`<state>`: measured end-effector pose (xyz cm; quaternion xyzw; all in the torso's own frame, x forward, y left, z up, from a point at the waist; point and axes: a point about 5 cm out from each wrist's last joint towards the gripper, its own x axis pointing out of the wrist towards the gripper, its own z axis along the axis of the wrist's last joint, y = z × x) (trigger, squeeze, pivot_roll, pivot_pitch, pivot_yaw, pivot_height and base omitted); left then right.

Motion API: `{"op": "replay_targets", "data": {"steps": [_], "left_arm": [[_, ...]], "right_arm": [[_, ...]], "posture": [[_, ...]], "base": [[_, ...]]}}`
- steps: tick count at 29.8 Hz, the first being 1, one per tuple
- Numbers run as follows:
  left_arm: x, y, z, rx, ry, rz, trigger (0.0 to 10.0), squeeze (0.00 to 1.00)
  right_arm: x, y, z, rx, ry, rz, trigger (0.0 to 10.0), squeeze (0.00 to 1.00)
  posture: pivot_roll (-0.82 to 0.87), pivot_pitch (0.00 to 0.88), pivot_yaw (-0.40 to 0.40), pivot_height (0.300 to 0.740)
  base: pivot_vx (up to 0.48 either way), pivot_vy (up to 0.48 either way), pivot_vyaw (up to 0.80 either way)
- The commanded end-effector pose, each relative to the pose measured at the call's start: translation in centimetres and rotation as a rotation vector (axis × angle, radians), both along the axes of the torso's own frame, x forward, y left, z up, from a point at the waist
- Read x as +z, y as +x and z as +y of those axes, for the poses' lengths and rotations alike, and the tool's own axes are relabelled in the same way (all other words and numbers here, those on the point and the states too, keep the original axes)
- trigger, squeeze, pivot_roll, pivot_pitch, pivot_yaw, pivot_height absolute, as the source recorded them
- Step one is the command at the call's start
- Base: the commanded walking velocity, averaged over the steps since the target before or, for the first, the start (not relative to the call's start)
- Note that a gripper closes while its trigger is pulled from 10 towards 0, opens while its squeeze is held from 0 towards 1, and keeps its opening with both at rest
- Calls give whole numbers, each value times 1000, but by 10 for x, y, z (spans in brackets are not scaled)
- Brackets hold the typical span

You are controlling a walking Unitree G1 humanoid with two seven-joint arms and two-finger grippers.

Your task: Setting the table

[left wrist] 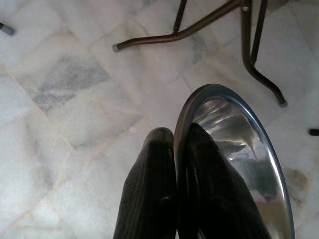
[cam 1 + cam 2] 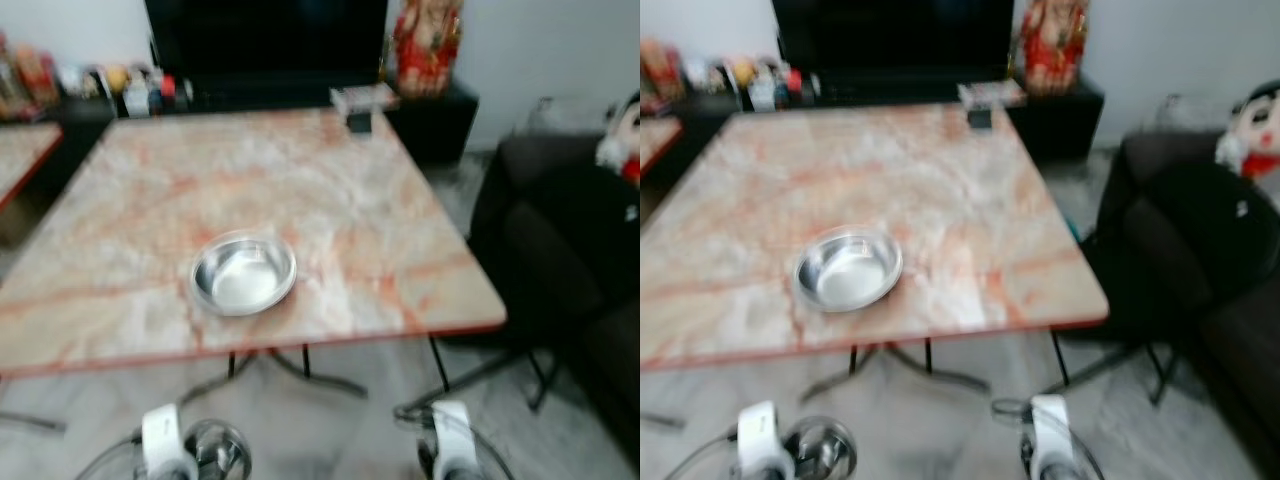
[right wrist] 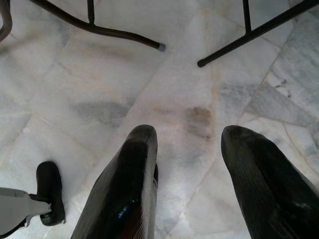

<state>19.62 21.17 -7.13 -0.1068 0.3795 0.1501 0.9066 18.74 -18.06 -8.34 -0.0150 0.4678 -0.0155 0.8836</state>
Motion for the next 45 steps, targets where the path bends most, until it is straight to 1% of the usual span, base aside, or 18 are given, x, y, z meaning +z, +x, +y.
{"op": "replay_targets", "data": {"steps": [1,14,17,20,24,25,26,28,30,33,37,38,39,41,42,43,44,45], "left_arm": [[0,1,-6,-9,-6,-1,10000,0],[0,1,-9,17,-19,-20,10000,0],[2,2,-6,66,-14,-48,10000,0],[2,-4,5,168,29,-69,10000,0],[4,-22,30,372,133,-81,10000,0],[9,-30,46,475,216,-104,10000,0],[9,-30,46,475,216,-104,10000,0],[22,-35,67,584,358,-155,10000,0],[31,-36,79,637,442,-186,10000,0],[56,-28,98,726,596,-289,10000,0],[58,-28,98,733,609,-294,10000,0],[108,1,113,736,789,-504,10000,0],[146,18,117,742,904,-655,10000,0],[168,29,117,737,951,-735,10000,0],[191,38,115,704,1028,-815,10000,0],[191,38,115,704,1028,-815,10000,0],[220,51,108,655,1106,-917,10000,0],[230,54,106,644,1128,-949,10000,0]], "right_arm": [[1,0,-6,-9,-14,-2,10000,0],[2,3,-6,9,-16,-6,10000,0],[3,4,-6,15,-18,-6,10000,0],[3,5,-6,26,-21,-4,10000,0],[4,7,-7,42,-24,-6,10000,0],[4,7,-7,51,-26,-6,10000,0],[4,7,-7,51,-26,-6,10000,0],[5,8,-6,71,-31,-4,10000,0],[5,9,-6,82,-33,-2,10000,0],[6,11,-3,103,-32,-4,10000,0],[6,11,-3,104,-31,-3,10000,0],[7,14,1,111,-28,-11,10000,0],[8,16,3,115,-26,-16,10000,0],[7,16,3,113,-25,-15,10000,0],[7,14,3,111,-25,-13,10000,0],[7,14,3,111,-25,-13,10000,0],[6,13,2,101,-23,-11,10000,0],[6,13,2,97,-23,-11,10000,0]], "posture": [[-68,0,11,740],[-50,0,-8,740],[-38,0,-18,740],[-24,0,-29,740],[-1,0,-48,740],[11,0,-55,740],[11,0,-55,740],[37,0,-71,740],[51,0,-79,740],[59,0,-83,740],[59,0,-83,740],[55,0,-78,740],[55,0,-78,740],[48,0,-72,740],[46,0,-70,740],[46,0,-70,740],[39,0,-62,740],[35,0,-59,740]], "base": [[0,0,0],[0,0,0],[0,0,0],[0,0,0],[0,0,0],[0,0,0],[0,0,0],[0,0,0],[0,0,0],[0,0,0],[0,0,0],[0,0,0],[0,0,0],[0,0,0],[0,0,0],[0,0,0],[0,0,0],[0,0,0]]}}
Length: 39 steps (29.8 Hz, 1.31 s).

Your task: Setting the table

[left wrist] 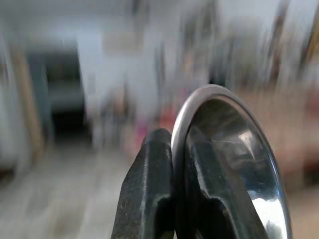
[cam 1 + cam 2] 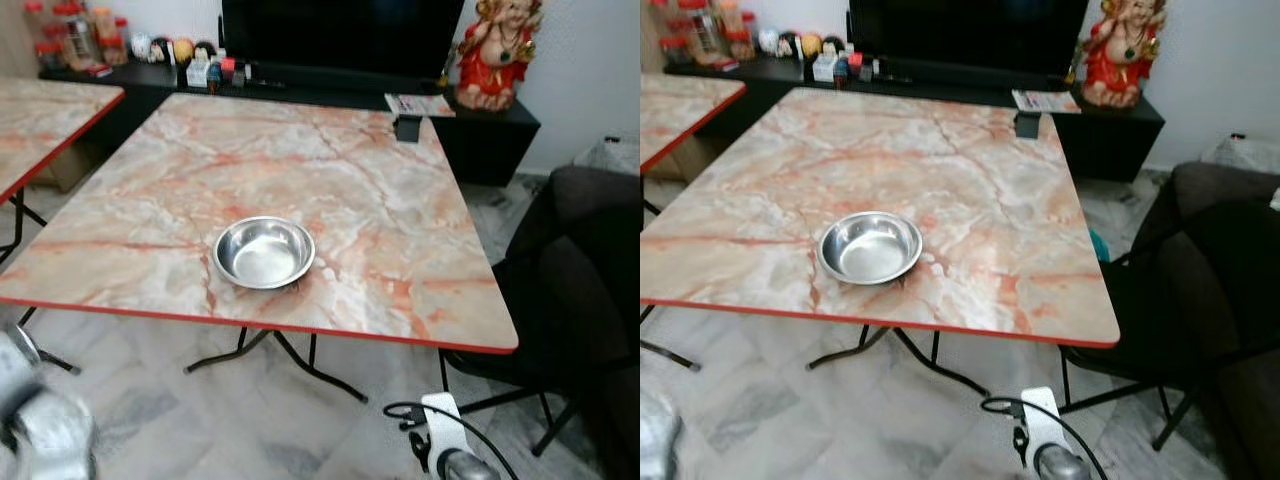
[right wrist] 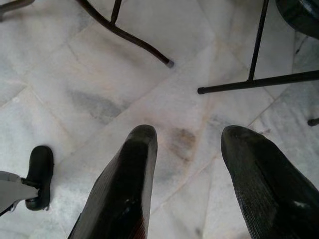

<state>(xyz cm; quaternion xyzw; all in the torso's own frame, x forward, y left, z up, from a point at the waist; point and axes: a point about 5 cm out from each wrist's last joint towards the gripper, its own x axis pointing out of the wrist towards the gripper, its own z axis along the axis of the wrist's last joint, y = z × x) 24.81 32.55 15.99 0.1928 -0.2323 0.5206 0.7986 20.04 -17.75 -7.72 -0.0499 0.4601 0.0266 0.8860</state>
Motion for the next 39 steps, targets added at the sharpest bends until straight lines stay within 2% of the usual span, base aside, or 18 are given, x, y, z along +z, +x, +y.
{"op": "replay_targets", "data": {"steps": [1,2,3,5,7,8,12,16,18,20,22,23,29,31,37,39], "left_arm": [[13,9,-12,-31,50,-18,10000,0],[19,12,-14,-51,45,-38,10000,0],[31,29,-28,-179,46,-62,10000,0],[35,42,-40,-291,48,-50,10000,0],[32,61,-64,-504,-31,-14,10000,0],[31,67,-72,-565,-64,-3,10000,0],[19,91,-125,-929,-372,37,10000,0],[11,106,-160,-1097,-584,56,10000,0],[10,111,-170,-1130,-639,50,10000,0],[6,119,-180,-1144,-754,60,10000,0],[5,121,-183,-1143,-810,50,10000,0],[7,125,-183,-1118,-868,27,10000,0],[5,132,-183,-1062,-965,50,10000,0],[-5,134,-186,-1054,-1040,92,10000,0],[-16,133,-195,-1055,-1123,129,10000,0],[-17,132,-195,-1022,-1110,143,10000,0]], "right_arm": [[0,-1,-2,-12,-1,4,10000,0],[-1,-1,-2,-17,-1,5,10000,0],[-1,-2,-3,-25,-1,6,10000,0],[-1,-3,-3,-29,-1,6,10000,0],[-1,-3,-4,-34,-1,6,10000,0],[-1,-3,-4,-35,-1,7,10000,0],[-2,-5,-6,-54,-2,6,10000,0],[-2,-6,-7,-66,-2,5,10000,0],[-2,-6,-8,-77,-1,3,10000,0],[-3,-7,-10,-85,-2,4,10000,0],[-3,-8,-11,-88,-3,5,10000,0],[-3,-8,-12,-91,-4,6,10000,0],[-3,-9,-14,-99,-7,7,10000,0],[-3,-10,-15,-105,-8,7,10000,0],[-4,-10,-15,-107,-8,7,10000,0],[-4,-11,-15,-105,-7,7,10000,0]], "posture": [[32,0,-57,740],[27,0,-52,740],[22,0,-51,740],[19,0,-49,740],[12,0,-46,740],[12,0,-46,740],[-5,0,-36,740],[-28,0,-28,740],[-37,0,-22,740],[-45,0,-19,740],[-48,0,-19,740],[-52,0,-19,740],[-54,0,-19,740],[-63,0,-16,740],[-66,0,-13,740],[-68,0,-12,740]], "base": [[0,0,0],[0,0,0],[0,0,0],[0,0,0],[0,0,0],[0,0,0],[0,0,0],[0,0,0],[0,0,0],[0,0,0],[0,0,0],[0,0,0],[0,0,0],[0,0,0],[0,0,0],[0,0,0]]}}
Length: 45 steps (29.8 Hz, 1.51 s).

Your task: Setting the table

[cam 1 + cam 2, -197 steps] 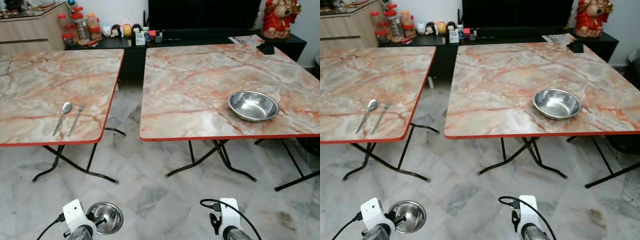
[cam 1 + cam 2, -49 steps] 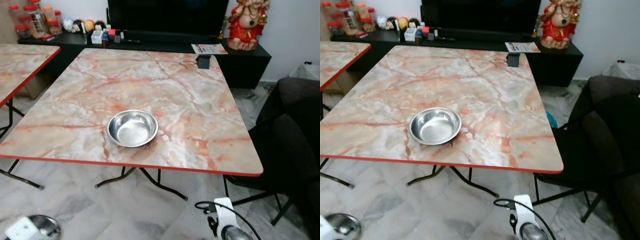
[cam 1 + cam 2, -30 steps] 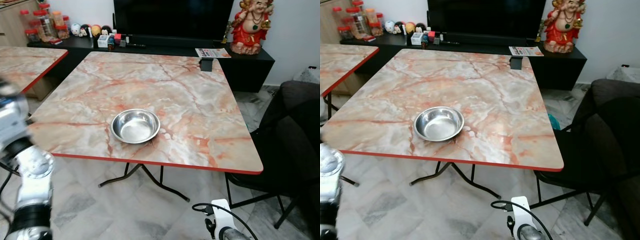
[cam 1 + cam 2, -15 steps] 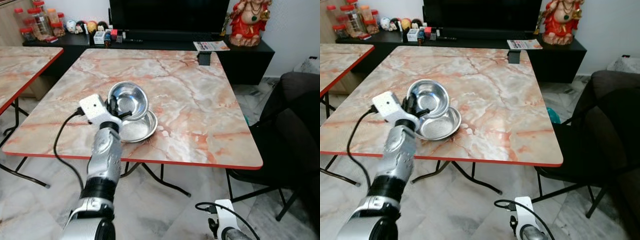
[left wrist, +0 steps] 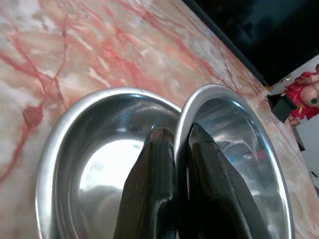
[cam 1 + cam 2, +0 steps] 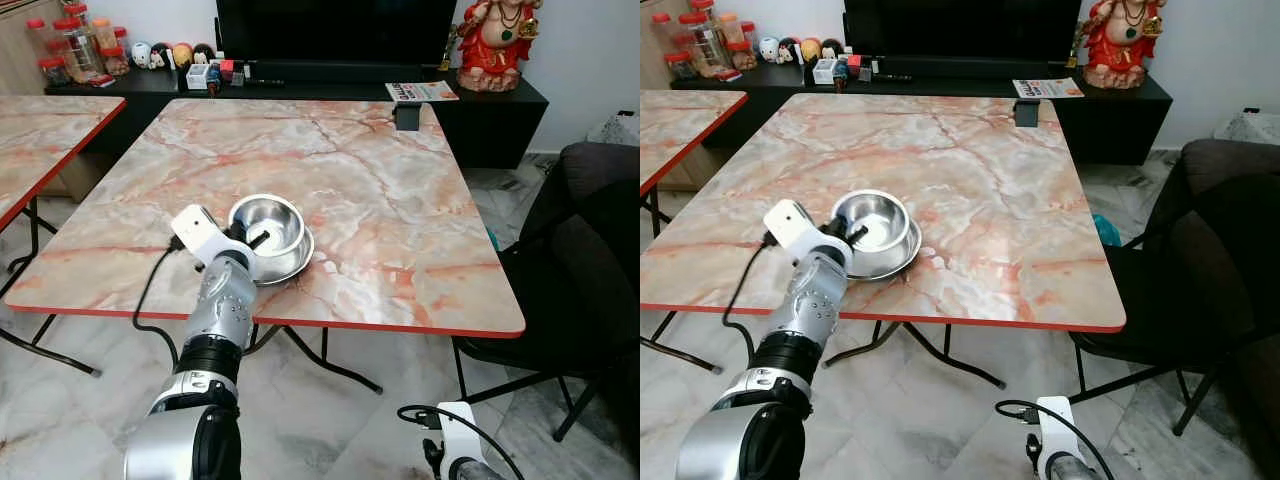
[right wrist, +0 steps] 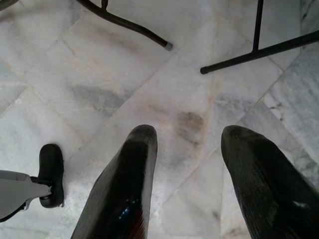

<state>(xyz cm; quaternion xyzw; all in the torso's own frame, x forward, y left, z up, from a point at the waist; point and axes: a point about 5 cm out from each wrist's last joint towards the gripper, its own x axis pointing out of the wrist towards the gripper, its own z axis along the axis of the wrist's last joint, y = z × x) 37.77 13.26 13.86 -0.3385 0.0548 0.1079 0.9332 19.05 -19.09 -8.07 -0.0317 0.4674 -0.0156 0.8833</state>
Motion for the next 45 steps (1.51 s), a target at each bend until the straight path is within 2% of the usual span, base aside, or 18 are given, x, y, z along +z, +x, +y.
{"op": "replay_targets", "data": {"steps": [1,3,4,11,12,16,17,18,19,21,32,42,45], "left_arm": [[3,1,-1,22,36,16,10000,0],[2,1,0,36,53,26,10000,0],[0,1,-1,44,16,32,10000,0],[2,2,-3,65,-12,25,10000,0],[3,2,-5,67,-16,28,10000,239],[3,3,-5,71,-17,31,10000,239],[5,4,-5,82,-18,23,10000,267],[6,4,-5,85,-19,21,10000,224],[6,4,-5,89,-24,21,10000,35],[6,5,-4,99,-32,23,10000,0],[8,6,-1,196,-92,25,10000,0],[5,5,-3,152,-22,-9,10000,0],[4,4,0,169,-29,-8,10000,0]], "right_arm": [[0,-1,-1,-13,1,-5,10000,0],[0,-1,-1,-16,2,-5,10000,0],[0,-1,-1,-16,2,-5,10000,0],[0,-1,0,-14,1,-5,10000,0],[0,0,0,-15,2,-6,10000,0],[0,0,0,-15,2,-7,10000,0],[0,0,0,-16,4,-8,10000,0],[0,0,0,-16,5,-8,10000,0],[0,-1,1,-16,5,-7,10000,0],[-1,-1,0,-16,4,-5,10000,0],[-1,-2,0,-17,4,-5,10000,0],[0,-2,-2,-29,3,-9,10000,0],[-1,-3,-1,-30,6,-6,10000,0]], "posture": [[-69,0,-12,740],[-69,0,-12,740],[-69,0,-12,740],[-61,0,-18,740],[-61,0,-18,740],[-61,0,-18,740],[-65,0,-15,740],[-65,0,-15,740],[-65,0,-15,740],[-64,0,-16,740],[-69,0,-17,740],[-75,0,-12,740],[-73,0,-12,740]], "base": [[0,0,0],[0,0,0],[0,0,0],[0,0,0],[0,0,0],[0,0,0],[0,0,0],[0,0,0],[0,0,0],[0,0,0],[0,0,0],[0,0,0],[0,0,0]]}}
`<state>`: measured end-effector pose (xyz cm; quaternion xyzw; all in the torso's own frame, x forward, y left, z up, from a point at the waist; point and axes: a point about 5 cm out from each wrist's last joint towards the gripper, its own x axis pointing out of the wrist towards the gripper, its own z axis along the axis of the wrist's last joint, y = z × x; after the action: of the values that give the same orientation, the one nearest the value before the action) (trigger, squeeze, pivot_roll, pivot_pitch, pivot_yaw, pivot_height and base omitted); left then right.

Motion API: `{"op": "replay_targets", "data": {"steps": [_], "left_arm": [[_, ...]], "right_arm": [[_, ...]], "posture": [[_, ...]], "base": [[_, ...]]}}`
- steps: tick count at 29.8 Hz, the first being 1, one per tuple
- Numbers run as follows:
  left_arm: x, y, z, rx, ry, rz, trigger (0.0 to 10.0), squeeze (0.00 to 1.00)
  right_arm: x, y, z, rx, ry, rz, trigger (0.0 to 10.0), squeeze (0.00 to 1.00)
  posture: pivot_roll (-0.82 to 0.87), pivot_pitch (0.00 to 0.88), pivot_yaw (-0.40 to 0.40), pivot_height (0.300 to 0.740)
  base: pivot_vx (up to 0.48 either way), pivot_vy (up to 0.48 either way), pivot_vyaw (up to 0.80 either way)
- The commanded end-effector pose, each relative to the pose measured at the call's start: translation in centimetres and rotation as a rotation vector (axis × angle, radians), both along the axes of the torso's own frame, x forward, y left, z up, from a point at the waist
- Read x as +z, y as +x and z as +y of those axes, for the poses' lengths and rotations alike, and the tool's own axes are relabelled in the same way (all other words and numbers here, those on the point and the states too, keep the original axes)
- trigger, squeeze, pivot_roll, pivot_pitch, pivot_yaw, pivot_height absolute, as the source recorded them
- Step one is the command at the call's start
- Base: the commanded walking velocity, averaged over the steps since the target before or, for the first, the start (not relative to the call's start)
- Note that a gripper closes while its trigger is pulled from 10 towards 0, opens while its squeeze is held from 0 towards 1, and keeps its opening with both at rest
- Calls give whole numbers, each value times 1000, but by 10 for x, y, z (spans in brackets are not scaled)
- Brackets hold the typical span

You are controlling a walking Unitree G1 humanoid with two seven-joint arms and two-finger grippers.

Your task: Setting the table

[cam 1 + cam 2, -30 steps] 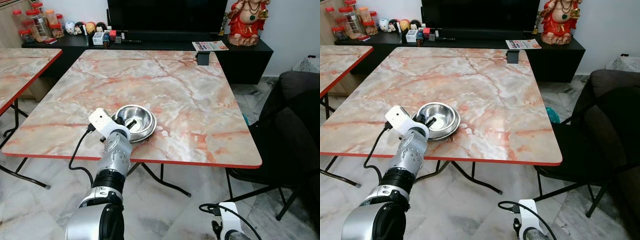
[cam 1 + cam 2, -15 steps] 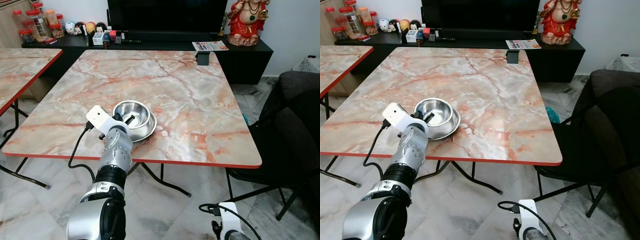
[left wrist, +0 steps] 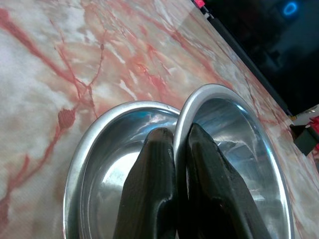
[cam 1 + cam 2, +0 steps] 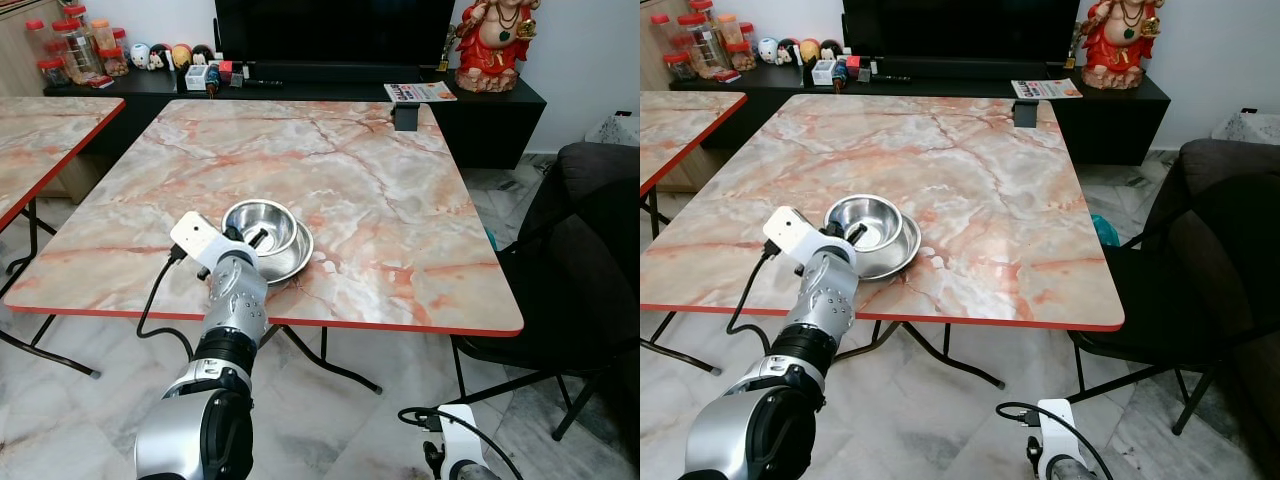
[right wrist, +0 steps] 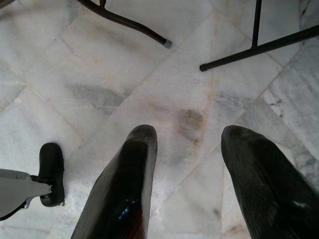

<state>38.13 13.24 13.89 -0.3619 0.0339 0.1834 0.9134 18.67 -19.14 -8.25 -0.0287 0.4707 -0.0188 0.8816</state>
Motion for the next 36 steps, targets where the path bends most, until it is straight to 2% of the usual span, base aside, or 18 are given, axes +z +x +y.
{"op": "replay_targets", "data": {"steps": [1,17,36], "left_arm": [[4,1,1,10,17,-17,10000,0],[9,2,5,28,22,-40,10000,0],[14,3,10,46,25,-60,10000,0]], "right_arm": [[1,1,0,-21,4,-12,10000,0],[1,2,1,-29,12,-15,10000,0],[0,1,3,-37,17,-15,10000,0]], "posture": [[-71,0,-12,740],[-69,0,-8,740],[-68,0,-5,740]], "base": [[0,0,0],[0,0,0],[311,0,0]]}}
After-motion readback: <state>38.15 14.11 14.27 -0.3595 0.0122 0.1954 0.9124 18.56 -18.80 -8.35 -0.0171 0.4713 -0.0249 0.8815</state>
